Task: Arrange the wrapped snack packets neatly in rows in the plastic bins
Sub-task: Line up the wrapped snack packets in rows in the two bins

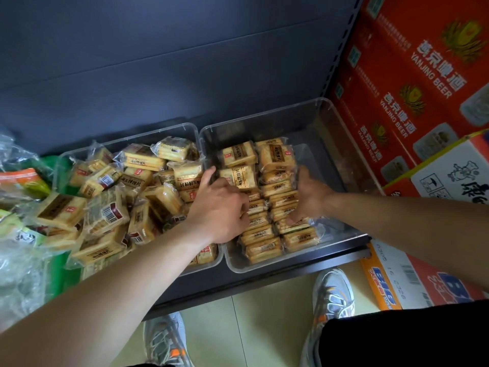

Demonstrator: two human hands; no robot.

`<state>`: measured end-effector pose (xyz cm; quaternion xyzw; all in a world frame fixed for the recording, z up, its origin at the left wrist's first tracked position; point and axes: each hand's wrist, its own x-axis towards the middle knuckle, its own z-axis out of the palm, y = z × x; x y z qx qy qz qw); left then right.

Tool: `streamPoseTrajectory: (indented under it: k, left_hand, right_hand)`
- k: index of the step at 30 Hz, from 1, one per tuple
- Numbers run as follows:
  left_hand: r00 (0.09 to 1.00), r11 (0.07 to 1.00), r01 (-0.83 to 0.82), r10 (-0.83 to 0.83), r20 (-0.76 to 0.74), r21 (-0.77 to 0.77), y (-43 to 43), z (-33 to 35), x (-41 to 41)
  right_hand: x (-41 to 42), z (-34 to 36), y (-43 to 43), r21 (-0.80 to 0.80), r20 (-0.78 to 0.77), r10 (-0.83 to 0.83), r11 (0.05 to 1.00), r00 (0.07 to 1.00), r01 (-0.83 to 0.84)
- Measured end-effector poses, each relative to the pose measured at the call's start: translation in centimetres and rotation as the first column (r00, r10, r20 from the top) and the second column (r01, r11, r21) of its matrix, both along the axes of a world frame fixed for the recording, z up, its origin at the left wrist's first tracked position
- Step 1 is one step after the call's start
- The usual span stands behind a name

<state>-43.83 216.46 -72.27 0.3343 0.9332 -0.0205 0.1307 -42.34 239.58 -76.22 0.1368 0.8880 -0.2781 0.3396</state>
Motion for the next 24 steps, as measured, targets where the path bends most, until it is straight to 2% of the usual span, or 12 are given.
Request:
streamPoseTrajectory:
  k: [2, 4, 7, 10, 13, 16, 20, 24]
  left_hand:
    - [1.0, 1.0, 0.002, -0.002, -0.004, 0.005, 0.0, -0.1, 0.0]
    - [1.0, 1.0, 0.002, -0.001, -0.009, 0.014, 0.0, -0.2, 0.0]
    - [1.0, 1.0, -0.001, 0.002, -0.015, 0.007, 0.1, -0.2, 0.0]
    - [1.0, 1.0, -0.003, 0.003, 0.02, 0.012, 0.0, 0.2, 0.0]
    - [0.993, 0.996, -0.008, -0.002, 0.117, 0.091, -0.5, 1.4, 0.1]
    - [0.983, 0.987, -0.072, 0.046, 0.179, 0.141, -1.8, 4.9, 0.6]
    - [0.972, 0.967, -0.208, 0.188, 0.14, 0.145, -6.0, 11.1, 1.5]
    - [0.922, 0.914, -0.386, 0.381, 0.069, 0.123, -12.5, 14.1, 1.5]
  right_hand:
    - [-0.2, 0.1, -0.2, -0.033, 0.046, 0.017, 0.999, 0.999, -0.015]
    - [-0.4, 0.2, -0.2, -0.056, 0.031, 0.044, 0.998, 0.999, -0.042]
    - [-0.4, 0.2, -0.5, -0.008, 0.036, 0.121, 0.993, 0.992, -0.121]
    - [-0.9, 1.5, -0.8, 0.115, 0.097, 0.237, 0.962, 0.967, -0.247]
    - [-1.6, 5.1, -1.8, 0.335, 0.141, 0.386, 0.848, 0.911, -0.411]
    - [-2.1, 9.2, -4.0, 0.409, 0.028, 0.424, 0.821, 0.905, -0.397]
    - [-2.4, 13.7, -8.5, 0.213, -0.2, 0.432, 0.895, 0.879, -0.392]
    - [-1.2, 14.9, -13.3, 0.032, -0.285, 0.435, 0.895, 0.854, -0.446]
